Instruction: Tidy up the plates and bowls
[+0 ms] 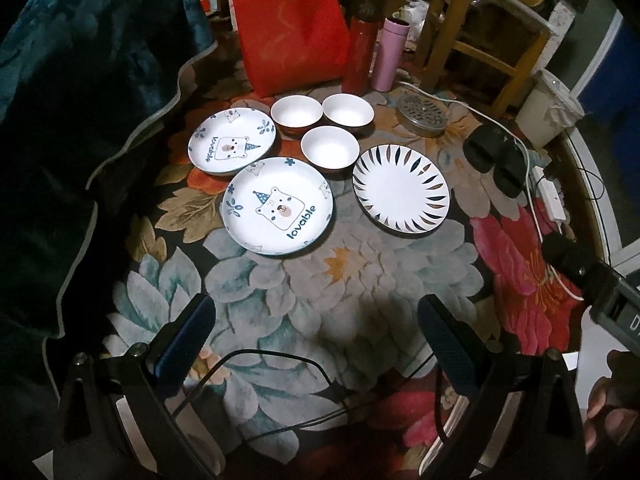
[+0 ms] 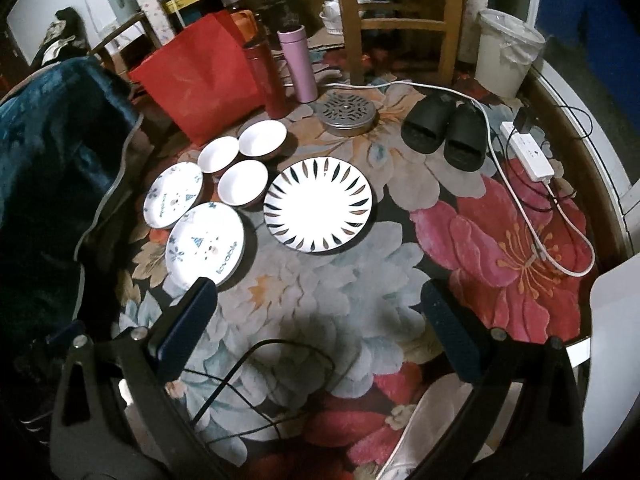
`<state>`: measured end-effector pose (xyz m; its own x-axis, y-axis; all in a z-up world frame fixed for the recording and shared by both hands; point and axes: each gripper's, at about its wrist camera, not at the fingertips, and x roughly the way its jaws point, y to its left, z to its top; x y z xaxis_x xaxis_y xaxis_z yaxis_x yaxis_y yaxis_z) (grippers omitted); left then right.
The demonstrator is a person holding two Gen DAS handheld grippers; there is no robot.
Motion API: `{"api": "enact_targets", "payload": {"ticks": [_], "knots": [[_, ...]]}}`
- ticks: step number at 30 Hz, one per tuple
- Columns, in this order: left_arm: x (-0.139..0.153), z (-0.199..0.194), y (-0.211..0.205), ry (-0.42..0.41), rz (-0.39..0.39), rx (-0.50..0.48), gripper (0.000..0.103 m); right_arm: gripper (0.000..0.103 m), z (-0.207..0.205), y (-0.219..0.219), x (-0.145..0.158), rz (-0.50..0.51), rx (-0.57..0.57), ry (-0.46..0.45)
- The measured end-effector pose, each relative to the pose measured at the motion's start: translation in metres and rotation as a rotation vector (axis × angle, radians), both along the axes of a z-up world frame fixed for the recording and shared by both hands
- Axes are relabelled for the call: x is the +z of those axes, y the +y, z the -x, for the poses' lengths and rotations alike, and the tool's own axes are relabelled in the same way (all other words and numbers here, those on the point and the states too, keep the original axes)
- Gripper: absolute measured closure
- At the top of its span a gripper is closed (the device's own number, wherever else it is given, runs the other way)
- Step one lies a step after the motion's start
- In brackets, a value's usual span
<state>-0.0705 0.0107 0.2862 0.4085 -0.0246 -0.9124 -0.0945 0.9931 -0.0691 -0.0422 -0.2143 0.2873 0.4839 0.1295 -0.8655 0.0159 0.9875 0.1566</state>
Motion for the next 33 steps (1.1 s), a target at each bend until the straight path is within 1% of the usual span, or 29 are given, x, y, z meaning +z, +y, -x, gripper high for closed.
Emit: {"api": "enact_targets", "payload": {"ticks": [3, 8, 13, 23, 26, 33], "knots": [[0.004, 0.007, 0.0, -0.008, -0.015, 0.002, 0.002, 0.001, 0.009, 0.003, 0.004, 0.005, 0.01, -0.008], [0.006, 0.015, 0.004, -0.015, -0.015, 0.008, 0.004, 0.001, 0.016, 0.005, 0.007, 0.011, 0.013, -0.015], [0.007, 0.015, 0.008, -0.014, -0.002, 0.021, 0.004, 0.001, 0.022, 0.009, 0.007, 0.02, 0.018, -0.016], [0.007, 0.015, 0.004, -0.015, 0.004, 0.014, 0.004, 0.001, 0.031, 0.017, 0.006, 0.032, 0.036, -0.013], [0.007, 0.015, 0.004, -0.015, 0.003, 0.015, 0.004, 0.001, 0.025, 0.021, 0.008, 0.037, 0.045, -0.009], [0.008, 0.014, 0.004, -0.015, 0.003, 0.014, 0.004, 0.001, 0.026, 0.023, 0.009, 0.04, 0.044, -0.008]]}}
